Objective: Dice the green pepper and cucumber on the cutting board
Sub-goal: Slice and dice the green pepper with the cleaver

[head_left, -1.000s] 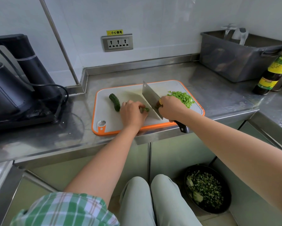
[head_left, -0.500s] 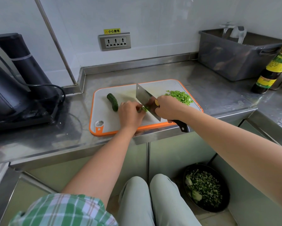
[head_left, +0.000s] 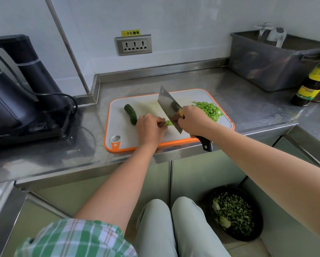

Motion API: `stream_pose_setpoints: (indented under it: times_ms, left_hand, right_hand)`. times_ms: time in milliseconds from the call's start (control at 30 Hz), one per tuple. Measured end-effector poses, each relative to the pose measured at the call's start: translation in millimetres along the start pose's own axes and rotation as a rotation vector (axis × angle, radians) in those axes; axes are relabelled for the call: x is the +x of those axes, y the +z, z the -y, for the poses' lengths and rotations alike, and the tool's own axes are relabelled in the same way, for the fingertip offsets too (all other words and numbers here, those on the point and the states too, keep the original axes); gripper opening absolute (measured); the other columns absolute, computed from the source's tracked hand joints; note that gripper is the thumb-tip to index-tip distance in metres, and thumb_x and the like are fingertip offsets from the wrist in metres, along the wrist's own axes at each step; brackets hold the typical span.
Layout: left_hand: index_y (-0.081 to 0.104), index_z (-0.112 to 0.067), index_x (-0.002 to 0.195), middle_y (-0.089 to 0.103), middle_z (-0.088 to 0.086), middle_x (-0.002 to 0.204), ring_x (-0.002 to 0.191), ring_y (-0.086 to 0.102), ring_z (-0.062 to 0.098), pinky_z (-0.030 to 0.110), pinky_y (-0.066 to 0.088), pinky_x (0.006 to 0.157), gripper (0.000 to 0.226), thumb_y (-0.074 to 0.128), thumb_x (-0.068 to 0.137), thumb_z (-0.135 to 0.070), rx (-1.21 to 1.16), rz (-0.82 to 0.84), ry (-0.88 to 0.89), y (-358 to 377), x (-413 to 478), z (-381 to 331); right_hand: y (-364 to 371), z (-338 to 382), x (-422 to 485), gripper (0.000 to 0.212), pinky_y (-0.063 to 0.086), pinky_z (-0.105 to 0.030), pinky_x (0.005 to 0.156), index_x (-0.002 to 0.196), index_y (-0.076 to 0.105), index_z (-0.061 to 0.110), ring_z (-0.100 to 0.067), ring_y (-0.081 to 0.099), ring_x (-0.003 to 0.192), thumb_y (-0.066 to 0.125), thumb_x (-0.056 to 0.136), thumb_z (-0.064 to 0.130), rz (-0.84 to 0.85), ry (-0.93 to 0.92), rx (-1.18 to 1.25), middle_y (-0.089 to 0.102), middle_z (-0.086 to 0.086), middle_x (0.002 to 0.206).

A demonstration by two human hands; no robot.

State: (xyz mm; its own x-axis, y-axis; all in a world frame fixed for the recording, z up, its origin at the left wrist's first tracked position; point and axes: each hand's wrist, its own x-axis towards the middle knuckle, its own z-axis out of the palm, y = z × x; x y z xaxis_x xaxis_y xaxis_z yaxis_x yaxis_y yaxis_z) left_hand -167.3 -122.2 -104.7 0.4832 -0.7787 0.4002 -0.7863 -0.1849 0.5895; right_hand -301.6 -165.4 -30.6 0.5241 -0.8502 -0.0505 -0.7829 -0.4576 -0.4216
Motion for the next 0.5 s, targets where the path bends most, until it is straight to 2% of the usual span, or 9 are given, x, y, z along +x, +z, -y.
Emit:
stream_pose_setpoints:
  times_ms: [67, 133, 200, 333, 433, 500]
  left_hand:
    - [0.079, -0.016, 0.085, 0.073, 0.008, 0.081, 0.080, 0.055, 0.036, 0.029, 0.031, 0.066, 0.017, 0.067, 0.076, -0.009, -0.003, -0.015, 0.018, 0, -1, -1]
    - [0.079, -0.016, 0.081, 0.072, 0.010, 0.078, 0.077, 0.053, 0.036, 0.031, 0.031, 0.065, 0.016, 0.066, 0.076, -0.008, 0.006, -0.021, 0.018, 0, -1, -1]
    - [0.079, -0.019, 0.076, 0.066, 0.012, 0.071, 0.072, 0.051, 0.036, 0.035, 0.036, 0.063, 0.017, 0.064, 0.075, -0.011, 0.038, -0.020, 0.021, 3, 1, 2]
    - [0.074, -0.019, 0.065, 0.055, 0.008, 0.058, 0.063, 0.044, 0.034, 0.037, 0.035, 0.058, 0.017, 0.061, 0.073, -0.012, 0.088, -0.003, 0.022, 7, 4, 6]
    - [0.066, -0.015, 0.055, 0.041, 0.003, 0.049, 0.057, 0.036, 0.031, 0.037, 0.034, 0.056, 0.017, 0.059, 0.070, -0.011, 0.086, -0.002, 0.038, 7, 4, 8]
    - [0.064, -0.012, 0.056, 0.033, 0.001, 0.050, 0.057, 0.035, 0.033, 0.034, 0.030, 0.055, 0.015, 0.060, 0.070, -0.011, 0.083, -0.001, 0.048, 6, 4, 7]
  right_hand:
    - [-5, 3, -1, 0.015, 0.034, -0.020, 0.036, 0.092, 0.056, 0.000, -0.017, 0.052, 0.039, 0.044, 0.083, 0.001, 0.059, 0.002, -0.030, 0.054, -0.010, 0.068]
    - [-8, 5, -3, 0.008, 0.031, -0.017, 0.033, 0.081, 0.050, 0.002, -0.017, 0.051, 0.037, 0.042, 0.084, 0.000, 0.097, -0.001, -0.044, 0.051, -0.011, 0.064]
    - [-9, 7, -7, 0.010, 0.030, -0.016, 0.031, 0.077, 0.044, 0.003, -0.017, 0.050, 0.035, 0.040, 0.086, 0.000, 0.123, -0.003, -0.041, 0.048, -0.011, 0.061]
    - [-9, 14, -9, 0.010, 0.033, -0.018, 0.032, 0.093, 0.048, 0.000, -0.018, 0.050, 0.037, 0.039, 0.089, 0.000, 0.133, 0.015, -0.049, 0.048, -0.011, 0.062]
    - [-2, 18, -6, 0.008, 0.035, -0.021, 0.036, 0.082, 0.043, 0.003, -0.019, 0.052, 0.039, 0.038, 0.087, -0.001, 0.115, 0.018, -0.055, 0.049, -0.010, 0.066]
    - [5, 19, -4, 0.017, 0.035, -0.023, 0.039, 0.071, 0.037, 0.008, -0.020, 0.052, 0.041, 0.039, 0.086, -0.001, 0.066, 0.019, -0.046, 0.048, -0.009, 0.067]
